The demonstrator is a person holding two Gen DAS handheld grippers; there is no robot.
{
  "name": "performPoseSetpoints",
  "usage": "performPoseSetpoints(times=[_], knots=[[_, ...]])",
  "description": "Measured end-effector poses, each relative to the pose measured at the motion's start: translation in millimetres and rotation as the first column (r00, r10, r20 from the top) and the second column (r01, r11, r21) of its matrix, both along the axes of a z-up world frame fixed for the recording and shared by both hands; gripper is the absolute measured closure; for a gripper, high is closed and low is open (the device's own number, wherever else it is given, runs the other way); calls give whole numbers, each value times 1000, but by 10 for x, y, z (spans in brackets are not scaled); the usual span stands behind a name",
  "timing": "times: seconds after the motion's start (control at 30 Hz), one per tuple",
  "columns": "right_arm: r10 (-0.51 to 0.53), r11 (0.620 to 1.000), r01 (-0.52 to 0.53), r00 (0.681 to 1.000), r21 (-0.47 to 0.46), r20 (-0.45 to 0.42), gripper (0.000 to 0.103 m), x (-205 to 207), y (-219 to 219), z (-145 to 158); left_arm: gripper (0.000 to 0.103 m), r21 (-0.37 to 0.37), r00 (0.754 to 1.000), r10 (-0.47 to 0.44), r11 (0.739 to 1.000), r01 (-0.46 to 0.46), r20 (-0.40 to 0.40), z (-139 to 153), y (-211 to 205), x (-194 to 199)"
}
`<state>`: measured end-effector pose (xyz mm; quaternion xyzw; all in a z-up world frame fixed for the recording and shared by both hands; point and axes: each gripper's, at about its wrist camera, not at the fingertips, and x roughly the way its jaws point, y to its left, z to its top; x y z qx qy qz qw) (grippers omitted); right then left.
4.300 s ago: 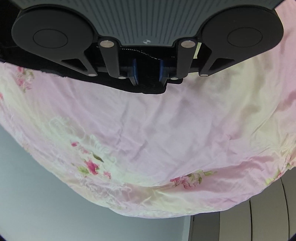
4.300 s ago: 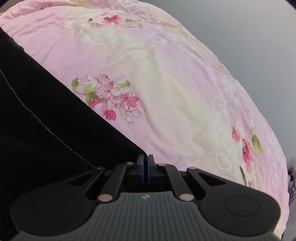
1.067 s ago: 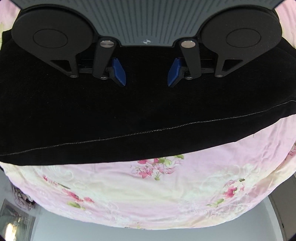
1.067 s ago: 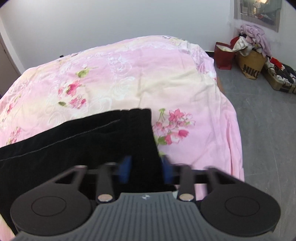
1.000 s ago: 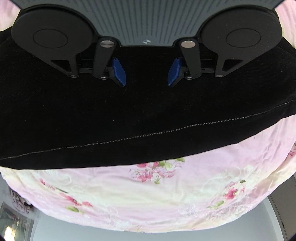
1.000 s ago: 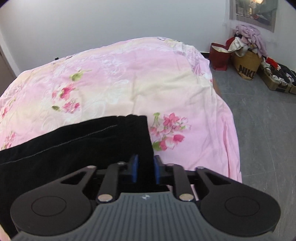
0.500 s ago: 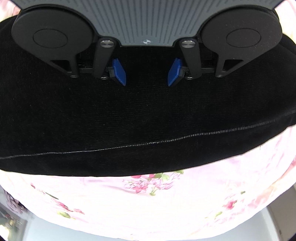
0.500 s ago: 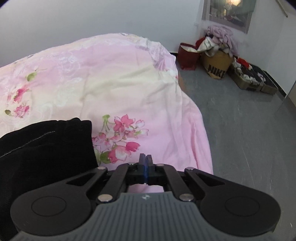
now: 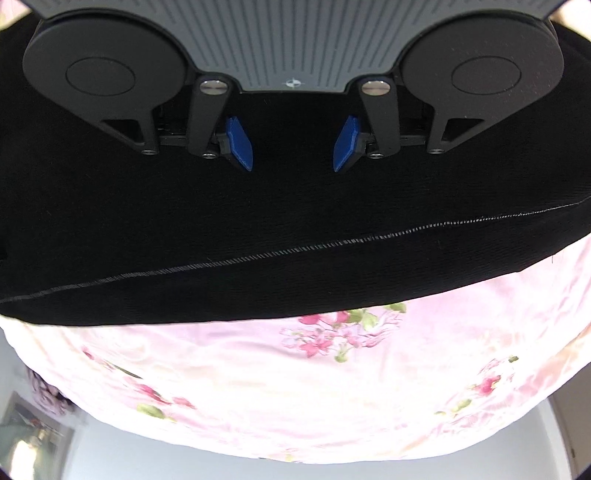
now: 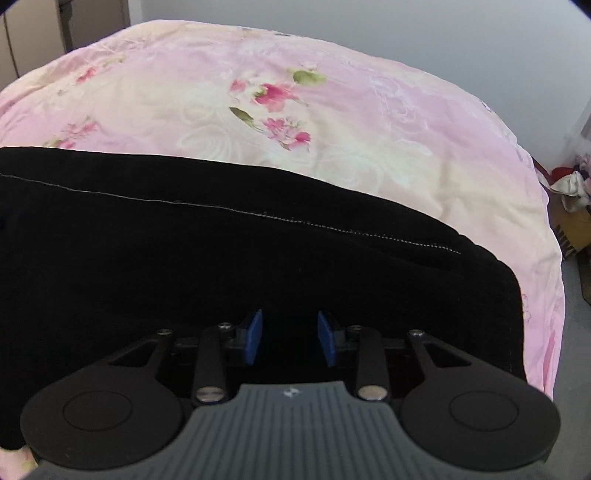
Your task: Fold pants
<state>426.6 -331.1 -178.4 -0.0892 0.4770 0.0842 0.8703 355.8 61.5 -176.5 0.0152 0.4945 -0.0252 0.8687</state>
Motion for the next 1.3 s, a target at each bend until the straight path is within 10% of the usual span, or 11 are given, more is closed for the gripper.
performPoseSetpoints(times=[0.37,0.63,0.9,1.13,1.3], knots=[[-106,994,107,993,-7,46,85,559,67,-30,42,-68,997,71,995,-68,41,-112,164,387],[30,998,-32,999,52,36,80,-396,326,354,45,-65,996,71,996,-68,46,-181,183,445],[12,999,-13,999,-29,-41,77,-786,400,-90,49,67,990,83,994,-91,115,55,104,175],[65,998,-65,998,-22,-21,71,-878,726,231,49,-45,990,99,994,-95,96,438,762,-308],[190,981,-188,981,42,-39,47,-937,1212,463,49,-45,996,93,995,-93,-2,713,1418,-501]])
